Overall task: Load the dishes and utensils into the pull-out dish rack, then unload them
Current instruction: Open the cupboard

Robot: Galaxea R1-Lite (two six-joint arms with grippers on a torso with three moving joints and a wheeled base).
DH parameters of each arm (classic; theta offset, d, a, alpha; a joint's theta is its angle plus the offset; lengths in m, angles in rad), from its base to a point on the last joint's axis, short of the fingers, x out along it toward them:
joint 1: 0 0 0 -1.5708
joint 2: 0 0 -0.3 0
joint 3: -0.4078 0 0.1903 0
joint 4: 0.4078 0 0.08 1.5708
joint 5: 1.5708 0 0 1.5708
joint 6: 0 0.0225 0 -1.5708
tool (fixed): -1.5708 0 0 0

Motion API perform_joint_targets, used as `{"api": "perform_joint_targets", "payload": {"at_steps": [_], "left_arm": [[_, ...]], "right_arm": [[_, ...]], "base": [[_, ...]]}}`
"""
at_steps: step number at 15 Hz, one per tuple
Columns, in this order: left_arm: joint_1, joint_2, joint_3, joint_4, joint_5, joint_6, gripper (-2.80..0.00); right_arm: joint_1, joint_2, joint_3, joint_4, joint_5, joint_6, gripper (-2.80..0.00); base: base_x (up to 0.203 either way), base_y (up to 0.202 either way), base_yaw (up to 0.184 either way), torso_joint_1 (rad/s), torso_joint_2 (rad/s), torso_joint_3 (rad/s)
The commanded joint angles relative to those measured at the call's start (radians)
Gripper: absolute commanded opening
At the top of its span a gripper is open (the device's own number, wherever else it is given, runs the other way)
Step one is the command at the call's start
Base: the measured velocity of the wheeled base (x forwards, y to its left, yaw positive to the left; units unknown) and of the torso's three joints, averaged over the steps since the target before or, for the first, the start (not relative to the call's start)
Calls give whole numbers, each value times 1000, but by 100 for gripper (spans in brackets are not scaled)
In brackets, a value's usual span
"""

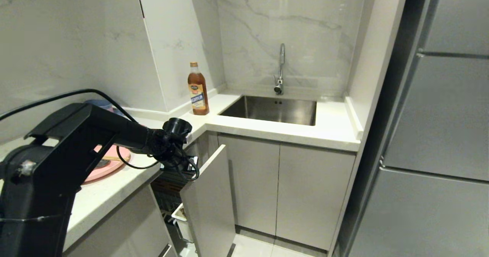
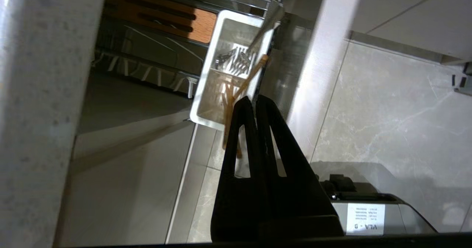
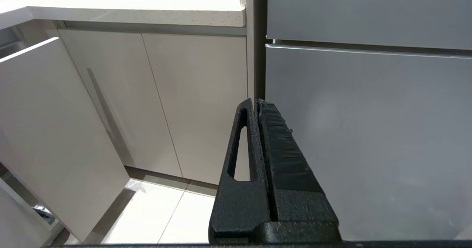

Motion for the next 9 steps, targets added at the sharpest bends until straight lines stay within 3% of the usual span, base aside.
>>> {"api": "perform_joint_targets", "payload": {"at_steps": [1, 9], "left_arm": [[14, 28, -20, 0, 0, 0, -280], [15, 108, -77, 8, -12, -1, -280]], "right_arm": [[0, 0, 3, 0, 0, 0, -280], [0, 0, 2, 0, 0, 0, -280]], "base": [[0, 0, 0, 0, 0, 0], [0, 0, 0, 0, 0, 0]]}}
